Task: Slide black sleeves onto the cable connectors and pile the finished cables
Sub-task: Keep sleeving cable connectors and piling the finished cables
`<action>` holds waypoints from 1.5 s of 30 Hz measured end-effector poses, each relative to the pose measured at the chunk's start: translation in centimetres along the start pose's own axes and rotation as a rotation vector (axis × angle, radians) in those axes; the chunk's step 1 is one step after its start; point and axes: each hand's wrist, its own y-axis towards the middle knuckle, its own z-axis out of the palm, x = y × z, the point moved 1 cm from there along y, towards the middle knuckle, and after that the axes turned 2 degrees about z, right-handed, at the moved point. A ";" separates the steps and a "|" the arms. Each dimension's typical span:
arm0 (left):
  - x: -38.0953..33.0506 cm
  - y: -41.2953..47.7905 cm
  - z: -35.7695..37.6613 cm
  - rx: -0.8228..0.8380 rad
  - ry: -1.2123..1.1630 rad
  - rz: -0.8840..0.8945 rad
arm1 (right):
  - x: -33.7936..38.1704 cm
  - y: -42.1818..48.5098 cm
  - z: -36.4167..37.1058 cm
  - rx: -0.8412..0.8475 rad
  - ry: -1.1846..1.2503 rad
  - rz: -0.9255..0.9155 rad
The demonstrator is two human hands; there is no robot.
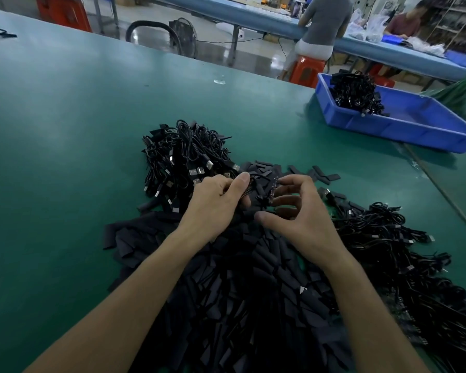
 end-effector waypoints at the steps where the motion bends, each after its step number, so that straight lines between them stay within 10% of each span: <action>1: -0.1 -0.1 0.1 0.015 -0.017 -0.004 | -0.1 -0.1 0.4 -0.055 -0.039 -0.018; 9: -0.1 0.2 -0.7 0.092 0.114 -0.022 | -0.3 1.0 -0.3 -0.376 0.059 -0.146; 16: -1.9 0.0 -0.4 0.068 -0.103 0.147 | 0.4 1.9 -1.1 -0.178 0.330 -0.100; 40: -0.3 -0.3 1.6 0.270 -0.831 -0.149 | 1.1 0.9 0.9 0.273 0.740 0.154; 45: -1.4 0.0 0.8 0.136 -0.787 -0.016 | 1.0 1.4 -0.7 -0.057 0.715 0.176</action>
